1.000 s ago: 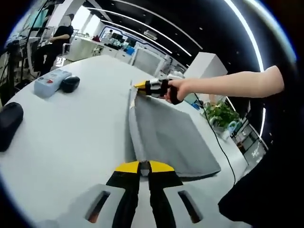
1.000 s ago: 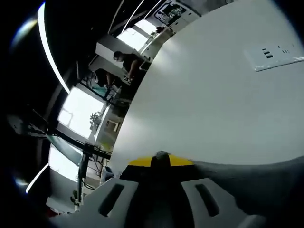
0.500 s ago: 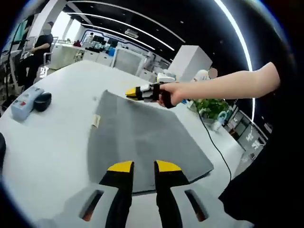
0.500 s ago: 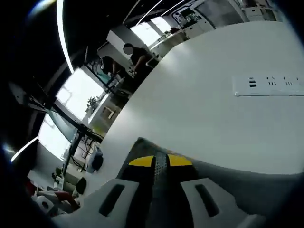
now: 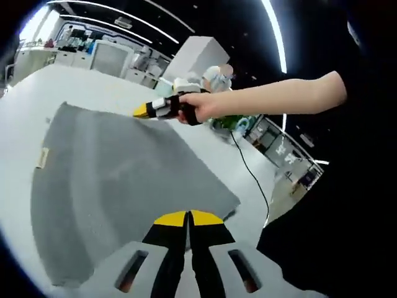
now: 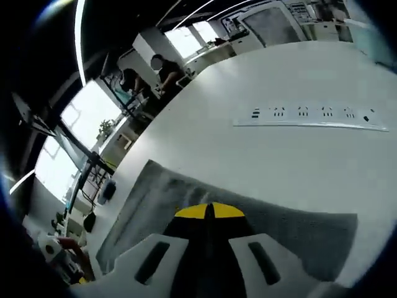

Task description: Fold the towel on the table until its edges align and the towel forms a compact rectangular stack.

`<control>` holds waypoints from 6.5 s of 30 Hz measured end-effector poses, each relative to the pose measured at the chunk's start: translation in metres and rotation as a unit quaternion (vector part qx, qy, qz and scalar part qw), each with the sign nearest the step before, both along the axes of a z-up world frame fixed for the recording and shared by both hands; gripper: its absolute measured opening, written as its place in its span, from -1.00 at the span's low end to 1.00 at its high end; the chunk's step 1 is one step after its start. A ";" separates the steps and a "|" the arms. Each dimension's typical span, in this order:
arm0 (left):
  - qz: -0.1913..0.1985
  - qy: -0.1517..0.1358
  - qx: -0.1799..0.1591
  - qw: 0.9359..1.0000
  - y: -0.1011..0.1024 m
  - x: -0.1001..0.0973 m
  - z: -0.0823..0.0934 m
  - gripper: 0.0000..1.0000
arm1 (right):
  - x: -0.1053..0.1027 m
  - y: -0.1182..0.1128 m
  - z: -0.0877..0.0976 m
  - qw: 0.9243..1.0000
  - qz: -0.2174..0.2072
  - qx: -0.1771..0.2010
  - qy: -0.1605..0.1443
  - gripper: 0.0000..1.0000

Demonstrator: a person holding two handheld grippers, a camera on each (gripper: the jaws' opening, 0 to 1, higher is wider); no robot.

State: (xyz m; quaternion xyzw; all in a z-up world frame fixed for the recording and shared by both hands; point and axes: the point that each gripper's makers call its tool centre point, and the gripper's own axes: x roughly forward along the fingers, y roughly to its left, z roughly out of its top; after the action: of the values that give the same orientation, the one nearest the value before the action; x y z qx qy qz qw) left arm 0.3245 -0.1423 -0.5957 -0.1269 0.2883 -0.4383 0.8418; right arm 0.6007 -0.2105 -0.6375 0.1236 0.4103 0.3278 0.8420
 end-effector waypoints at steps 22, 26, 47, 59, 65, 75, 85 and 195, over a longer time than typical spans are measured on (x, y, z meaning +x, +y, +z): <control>-0.200 -0.166 0.278 0.925 -0.081 0.009 -0.061 -0.98 | -0.060 -0.048 -0.025 0.811 0.391 -0.390 -0.191 -1.00; -0.208 -0.135 0.255 0.935 -0.091 0.007 -0.059 -0.98 | -0.060 -0.048 -0.029 0.739 0.450 -0.449 -0.222 -1.00; -0.319 -0.144 0.331 0.876 -0.093 0.003 -0.062 -0.98 | -0.057 -0.049 -0.029 0.738 0.472 -0.471 -0.106 -1.00; -0.282 -0.167 0.368 0.870 -0.089 -0.003 -0.061 -0.99 | -0.059 -0.055 -0.030 0.750 0.393 -0.529 -0.056 -1.00; -0.280 -0.172 0.395 0.858 -0.082 -0.008 -0.061 -0.99 | -0.062 -0.068 -0.033 0.725 0.400 -0.559 -0.048 -1.00; -0.257 -0.158 0.405 0.863 -0.071 -0.010 -0.061 -0.99 | -0.075 -0.094 -0.032 0.780 0.354 -0.516 -0.010 -1.00; -0.263 -0.135 0.438 0.849 -0.070 -0.012 -0.062 -0.99 | -0.095 -0.129 -0.036 0.779 0.338 -0.528 0.015 -1.00; -0.188 -0.082 0.408 0.890 -0.031 0.001 -0.063 -0.98 | -0.314 -0.179 -0.022 0.952 -0.031 -0.283 -0.114 -1.00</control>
State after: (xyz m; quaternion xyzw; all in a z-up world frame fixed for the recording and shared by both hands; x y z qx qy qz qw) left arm 0.3260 -0.1735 -0.6584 0.3204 0.3899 -0.4410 0.7422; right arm 0.2867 -0.3895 -0.6599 -0.1449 0.3839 0.1843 0.8931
